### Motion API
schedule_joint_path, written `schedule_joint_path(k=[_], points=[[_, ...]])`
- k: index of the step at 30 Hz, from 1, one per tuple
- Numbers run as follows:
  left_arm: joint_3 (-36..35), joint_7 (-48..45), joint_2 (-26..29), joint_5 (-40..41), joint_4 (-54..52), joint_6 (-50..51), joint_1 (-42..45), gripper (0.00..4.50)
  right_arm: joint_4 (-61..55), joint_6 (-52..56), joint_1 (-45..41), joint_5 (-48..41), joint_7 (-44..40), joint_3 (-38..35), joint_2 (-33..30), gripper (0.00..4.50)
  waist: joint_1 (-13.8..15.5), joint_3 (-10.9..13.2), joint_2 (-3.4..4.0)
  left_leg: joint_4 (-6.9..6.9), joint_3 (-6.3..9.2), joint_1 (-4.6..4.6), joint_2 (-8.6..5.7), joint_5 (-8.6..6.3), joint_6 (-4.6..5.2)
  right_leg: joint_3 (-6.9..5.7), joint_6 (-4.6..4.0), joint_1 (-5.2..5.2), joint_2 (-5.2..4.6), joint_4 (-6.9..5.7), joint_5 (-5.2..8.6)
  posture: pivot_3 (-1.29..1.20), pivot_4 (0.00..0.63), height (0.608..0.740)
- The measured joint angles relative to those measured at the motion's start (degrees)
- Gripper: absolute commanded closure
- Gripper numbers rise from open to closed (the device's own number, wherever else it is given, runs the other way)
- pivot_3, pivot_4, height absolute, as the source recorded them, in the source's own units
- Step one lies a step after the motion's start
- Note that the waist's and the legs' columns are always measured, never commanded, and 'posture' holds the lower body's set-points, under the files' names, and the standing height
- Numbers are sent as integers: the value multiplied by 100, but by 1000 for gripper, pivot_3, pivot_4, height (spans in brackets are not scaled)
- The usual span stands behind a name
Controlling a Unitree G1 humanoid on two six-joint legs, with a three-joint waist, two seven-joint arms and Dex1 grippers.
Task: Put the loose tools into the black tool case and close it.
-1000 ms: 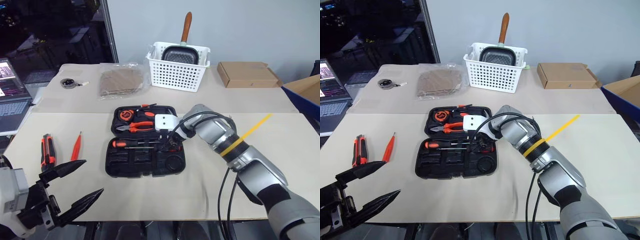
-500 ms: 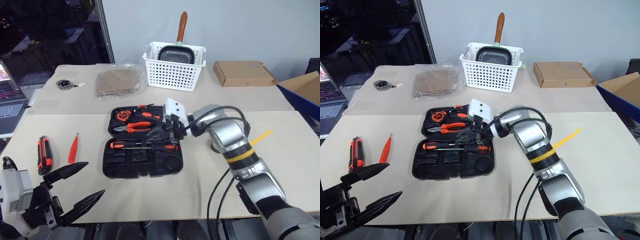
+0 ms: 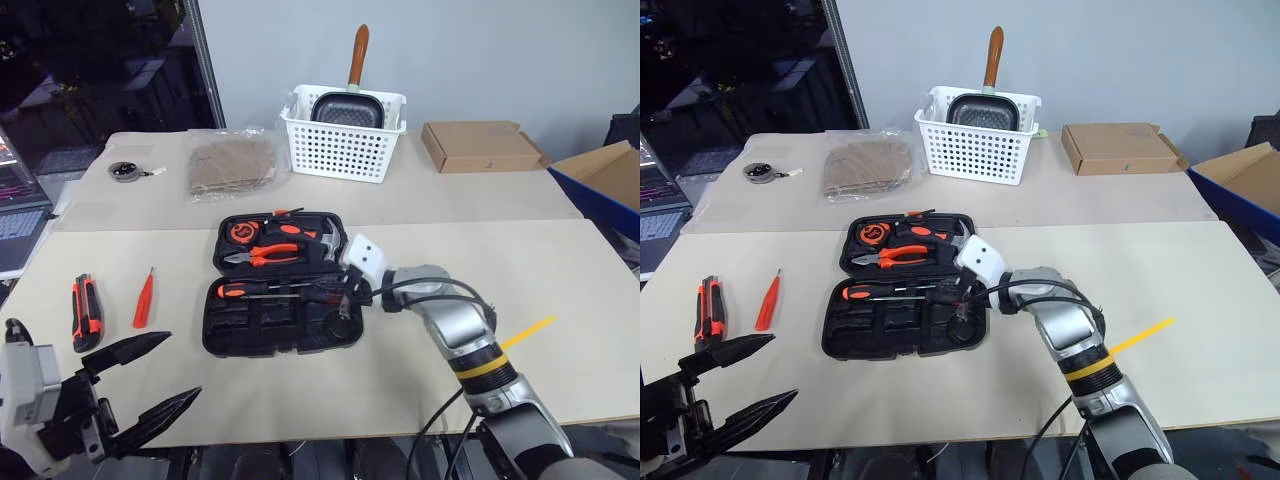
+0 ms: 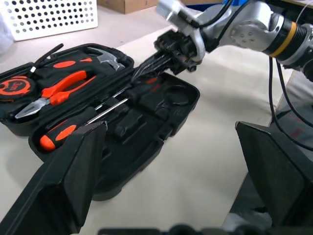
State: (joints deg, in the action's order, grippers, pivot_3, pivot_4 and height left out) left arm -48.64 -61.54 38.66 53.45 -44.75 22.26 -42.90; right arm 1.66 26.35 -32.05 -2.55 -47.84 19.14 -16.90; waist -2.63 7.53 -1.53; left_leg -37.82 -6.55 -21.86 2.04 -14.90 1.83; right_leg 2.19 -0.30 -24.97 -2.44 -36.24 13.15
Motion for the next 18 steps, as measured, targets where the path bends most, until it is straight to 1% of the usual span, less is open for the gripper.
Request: schedule_joint_path(k=[6,9,11,13,16,18], points=[[0,-74,-10,-61,57,-69,-34,0,-130,156,-43,371,232,388,38,4448,-2,-5,-8,0,0,9,2,0,0,0,1,6,0,1,0,0,150,740],[0,-127,-18,-106,57,-80,-92,0,-279,289,-135,603,217,635,-111,4448,6,-7,-8,1,1,33,3,-2,1,-2,-4,28,0,2,4,0,150,740],[0,-182,-26,-160,59,-83,-152,0,-359,417,-176,708,185,757,-211,4448,13,-10,-13,4,1,61,3,-7,3,-3,-35,56,-2,6,30,0,150,740],[1,-242,-40,-175,60,-83,-257,0,-450,654,-245,771,155,863,-253,4448,14,-24,-26,4,2,79,5,-16,0,-4,-39,73,-4,5,41,0,150,740],[1,-275,-54,-181,73,-83,-283,0,-466,789,-278,779,161,854,-180,4448,16,-50,-49,5,4,79,9,-17,-2,-8,-41,74,-4,5,42,0,150,740],[0,-239,-131,-175,83,-83,-284,0,-430,777,-195,604,194,641,7,4448,10,-55,-57,4,4,77,11,-18,-3,-8,-42,72,-4,6,42,0,150,740]])
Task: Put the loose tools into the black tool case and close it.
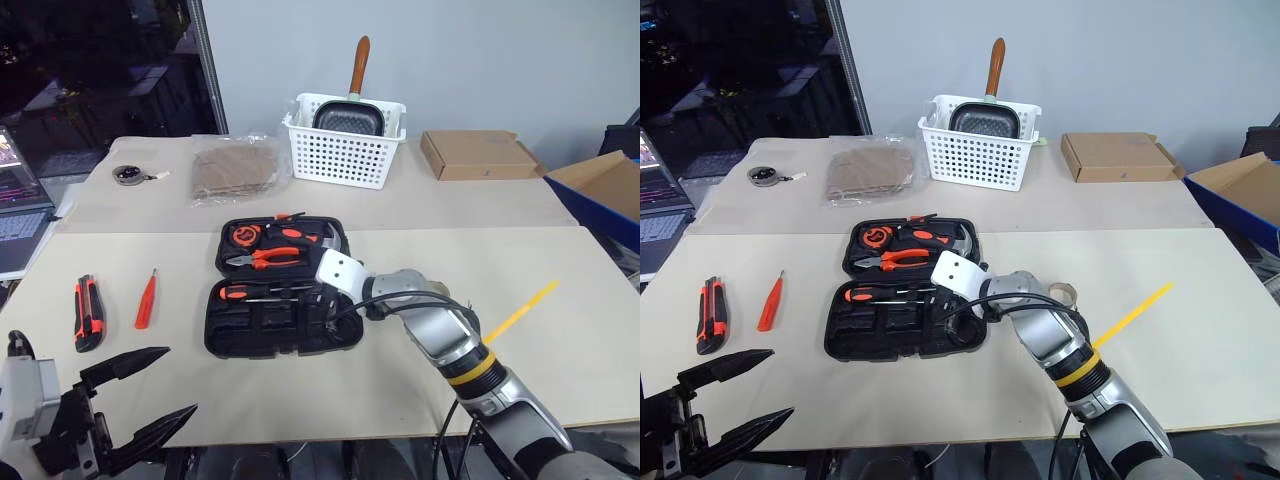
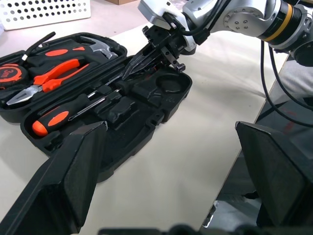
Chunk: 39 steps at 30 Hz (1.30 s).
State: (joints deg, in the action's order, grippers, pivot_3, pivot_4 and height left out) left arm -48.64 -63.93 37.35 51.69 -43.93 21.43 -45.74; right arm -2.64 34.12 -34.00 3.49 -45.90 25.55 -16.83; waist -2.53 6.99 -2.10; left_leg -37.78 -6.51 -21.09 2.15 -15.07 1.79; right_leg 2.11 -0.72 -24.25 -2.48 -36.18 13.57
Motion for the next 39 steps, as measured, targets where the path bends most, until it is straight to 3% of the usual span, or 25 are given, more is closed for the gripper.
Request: schedule_joint_path(k=[5,8,11,16,22,28,31,35,39], points=[[9,360,-199,11,7,3,89,0,-36,-652,446,-846,-284,-574,265,4448,-3,15,5,3,1,-9,4,-4,-1,1,27,-9,5,0,-15,0,150,740],[132,1028,-302,-20,4,140,323,0,-346,-920,498,-1433,-588,-985,197,4448,25,26,17,2,2,-11,3,-4,0,-1,31,-7,3,1,-16,0,150,740],[338,1604,-370,-189,15,289,524,0,-474,-989,507,-1764,-820,-1255,17,3804,53,27,14,2,4,-10,1,-5,1,-4,33,-3,1,4,-17,0,150,740],[565,2842,-315,-356,31,910,927,0,-726,-988,601,-2310,-1288,-1506,-338,2060,50,29,13,3,5,-10,3,-5,1,-2,33,-4,1,2,-18,0,150,740],[621,4423,155,162,519,2497,1721,0,-1557,-687,726,-3021,-1735,-1504,-705,113,42,33,14,4,11,-8,11,-5,0,-5,31,-5,1,-6,-17,0,150,740],[643,5947,625,507,1165,4017,2963,0,-1859,-363,337,-3726,-1778,-1734,-863,10,74,39,8,4,12,-7,9,-4,-4,-9,29,-3,-4,-5,-21,0,150,740],[780,6243,973,508,1479,4574,3551,0,-1897,-402,254,-3656,-1887,-1731,-1245,10,127,40,9,5,11,-6,6,-10,-14,-15,28,-6,-7,-5,-21,0,150,740],[1583,6616,1069,332,2425,5384,5101,0,-1747,-567,224,-3385,-2018,-1696,-1591,10,233,45,14,5,17,-13,-6,-11,-17,-24,28,-5,-6,0,-21,0,150,740],[2244,6736,911,-123,3190,5529,5892,0,-1696,-635,243,-3291,-2007,-1706,-1675,10,202,46,12,5,16,-21,-6,-18,-26,-22,28,-11,-9,4,-21,0,150,740]])
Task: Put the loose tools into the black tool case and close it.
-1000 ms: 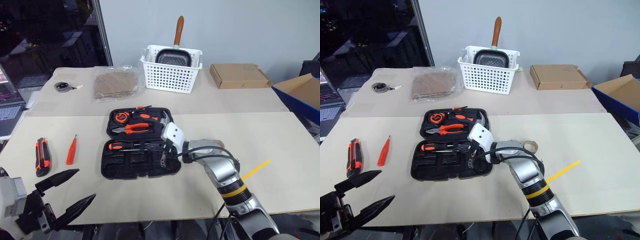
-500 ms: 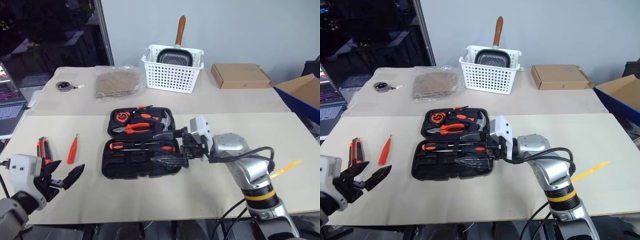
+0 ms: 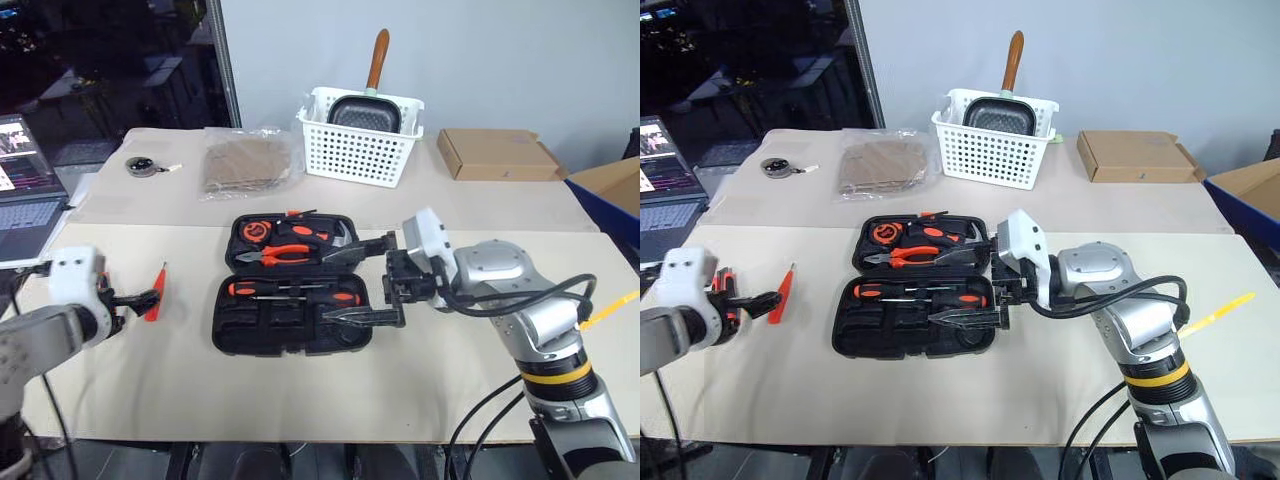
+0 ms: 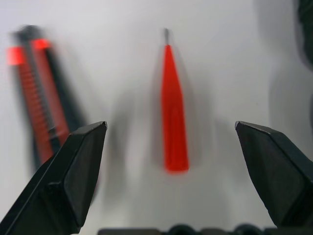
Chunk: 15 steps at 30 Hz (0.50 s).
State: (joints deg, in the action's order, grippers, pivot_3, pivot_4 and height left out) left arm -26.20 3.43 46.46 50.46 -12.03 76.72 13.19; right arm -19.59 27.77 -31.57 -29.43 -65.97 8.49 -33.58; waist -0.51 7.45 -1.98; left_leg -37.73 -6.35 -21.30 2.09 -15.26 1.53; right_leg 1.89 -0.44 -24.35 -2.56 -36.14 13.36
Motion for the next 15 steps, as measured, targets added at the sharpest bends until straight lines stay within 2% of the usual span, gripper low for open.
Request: schedule_joint_path(k=[2,3,5,7,9,10,12,14,15], points=[[254,44,-104,-268,384,28,334,0,-21,-1,54,-4,16,-15,-46,10,-25,1,-1,0,2,-5,5,-2,-4,0,0,-3,-3,1,0,0,150,740],[343,47,-157,-402,602,98,504,398,-36,-1,110,-4,24,-31,-73,0,-34,1,-2,0,2,-8,8,-5,-7,0,0,-6,-4,2,0,0,150,740],[417,38,-191,-532,753,166,619,676,-56,-4,161,-5,29,-38,-98,0,-39,1,-2,-1,2,-11,15,-8,-10,2,0,-9,-8,3,0,0,150,740],[481,-10,-200,-694,875,301,755,1539,-100,-26,274,-5,37,-45,-130,0,-32,1,-2,0,4,-13,19,-9,-12,-1,-1,-10,-7,4,0,0,150,740],[493,-87,-201,-802,943,408,863,2172,-106,-58,354,-2,69,-47,-137,0,-24,1,-2,-1,3,-14,18,-9,-13,-1,-1,-11,-6,3,1,0,150,740],[502,-138,-202,-842,955,460,889,2650,-107,-73,358,0,96,-47,-137,0,-26,1,-2,-2,2,-14,17,-8,-13,0,-1,-10,-6,3,1,0,150,740],[513,-241,-202,-941,957,505,898,3209,-112,-119,371,3,153,-53,-137,0,-29,2,-3,-4,1,-13,17,-8,-13,1,-1,-9,-7,1,1,0,150,740],[513,-361,-202,-1012,954,540,896,4032,-112,-137,398,9,231,-54,-137,0,-25,2,-3,-5,2,-11,17,-7,-15,1,-2,-9,-8,-4,0,0,150,740],[497,-445,-205,-1015,909,561,877,4053,-109,-161,425,15,253,-57,-138,0,-22,2,-3,-5,3,-10,17,-6,-16,1,-2,-9,-8,-5,0,0,150,740]])
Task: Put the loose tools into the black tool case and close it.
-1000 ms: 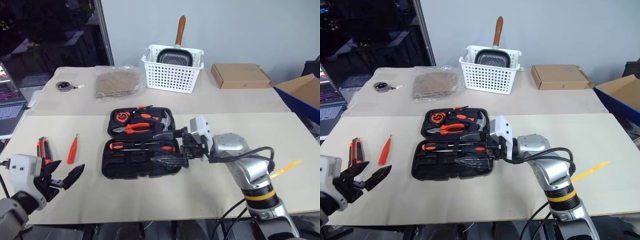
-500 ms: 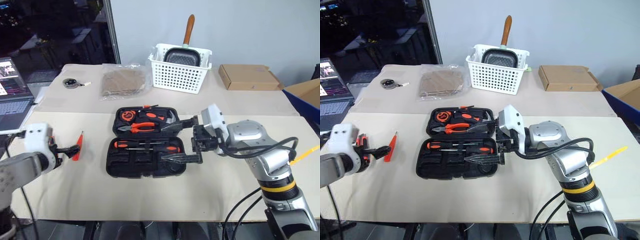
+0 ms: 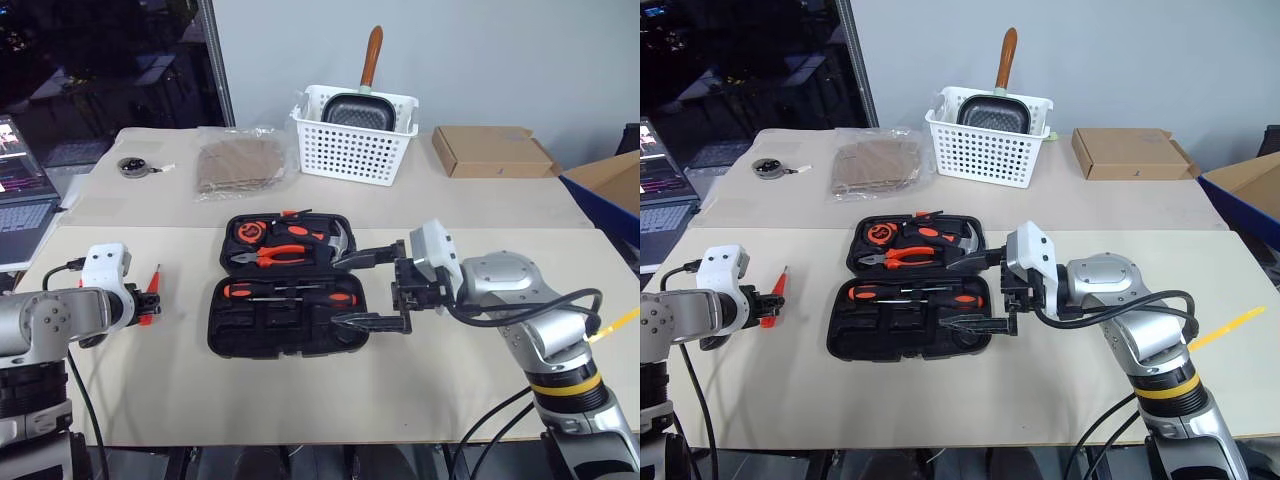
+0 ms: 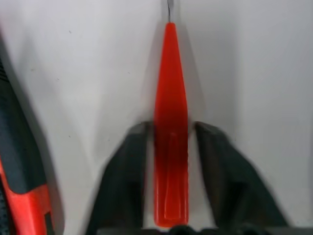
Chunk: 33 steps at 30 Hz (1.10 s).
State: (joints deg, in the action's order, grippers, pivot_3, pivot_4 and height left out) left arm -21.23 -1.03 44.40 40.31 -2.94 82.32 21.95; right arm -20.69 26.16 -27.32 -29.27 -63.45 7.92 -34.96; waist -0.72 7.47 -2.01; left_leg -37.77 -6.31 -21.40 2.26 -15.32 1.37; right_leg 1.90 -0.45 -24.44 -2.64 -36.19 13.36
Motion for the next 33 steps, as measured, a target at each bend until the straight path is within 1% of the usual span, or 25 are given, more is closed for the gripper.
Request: schedule_joint_path(k=[4,7,9,10,11,12,13,14,15,16,17,18,20,22,26,33], points=[[-120,-472,52,51,-421,-113,-250,4053,36,-60,96,57,51,-35,-55,0,-3,0,0,0,0,-1,1,-1,0,2,0,-1,-4,2,0,0,150,740],[-121,-1514,413,270,-989,-655,-511,4053,49,-77,192,95,83,-115,-124,0,0,1,-1,0,1,-6,2,-1,-1,0,-2,-4,-9,5,1,0,150,740],[-17,-2404,807,398,-1419,-1141,-634,4053,16,-76,306,93,161,-192,-131,0,7,1,-1,1,3,-8,2,-1,-2,-4,-6,-5,-13,7,3,0,150,740],[238,-3063,1182,321,-1712,-1651,-756,4053,-28,-74,387,92,200,-202,-151,0,7,2,2,2,2,-7,2,-1,-3,-3,-7,-4,-18,8,4,0,150,740],[394,-3390,1362,244,-1857,-1949,-808,4053,-45,-73,423,91,221,-202,-155,0,5,5,7,3,1,-5,0,-1,-4,-3,-8,-4,-28,7,5,0,150,740],[789,-3989,1675,-28,-2003,-2556,-898,4053,-115,-65,493,83,247,-214,-169,0,4,9,18,5,-4,-2,-2,-2,-3,-3,-9,-4,-35,7,6,0,150,740],[1148,-4387,1861,-256,-2035,-2982,-910,4053,-176,-57,563,73,259,-229,-186,0,4,12,26,5,-5,-1,-3,-2,-2,-3,-10,-2,-36,8,6,0,150,740],[1766,-4900,2028,-778,-1941,-3710,-812,4053,-254,-40,659,44,275,-255,-240,0,19,19,38,5,-6,0,-10,-1,-1,-5,-11,0,-36,7,7,0,150,740],[2107,-5151,2067,-1073,-1836,-4095,-746,4053,-275,-20,684,20,279,-270,-266,0,18,21,40,4,-9,-1,-13,0,1,-5,-11,0,-34,7,7,0,150,740],[2556,-5455,2053,-1441,-1639,-4563,-543,4053,-328,-2,771,-18,294,-338,-311,0,24,21,40,2,-9,-3,-18,2,4,-6,-10,1,-30,5,6,0,150,740],[2870,-5667,2007,-1709,-1451,-4885,-357,4053,-377,22,819,-31,308,-380,-352,0,41,22,39,0,-9,-4,-20,3,8,-7,-9,2,6,7,6,0,150,740],[3109,-5848,1920,-1933,-1270,-5130,-180,4053,-406,48,839,-43,343,-415,-388,0,51,22,39,-3,-11,-7,-20,4,10,-4,-8,1,9,9,5,0,150,740],[3708,-6278,1553,-2497,-649,-5747,499,4053,-602,106,1089,-133,406,-589,-550,0,102,23,38,-10,-8,-17,-27,5,23,-4,10,2,18,12,0,0,150,740],[4045,-6602,1300,-2863,-199,-6157,880,4053,-788,170,1315,-200,444,-706,-647,0,127,22,37,-13,-8,-27,-33,0,35,-2,22,0,20,13,4,0,150,740],[4315,-7127,955,-3247,373,-6613,1345,4053,-1008,221,1665,-305,552,-914,-763,0,114,21,39,-27,-4,-36,-35,-13,57,12,42,-4,19,11,15,0,150,740],[4445,-7546,721,-3705,703,-6964,1544,4053,-1180,226,2020,-326,740,-1006,-801,0,115,20,40,-48,-1,-28,-35,-16,62,17,53,13,18,5,18,0,150,740]])
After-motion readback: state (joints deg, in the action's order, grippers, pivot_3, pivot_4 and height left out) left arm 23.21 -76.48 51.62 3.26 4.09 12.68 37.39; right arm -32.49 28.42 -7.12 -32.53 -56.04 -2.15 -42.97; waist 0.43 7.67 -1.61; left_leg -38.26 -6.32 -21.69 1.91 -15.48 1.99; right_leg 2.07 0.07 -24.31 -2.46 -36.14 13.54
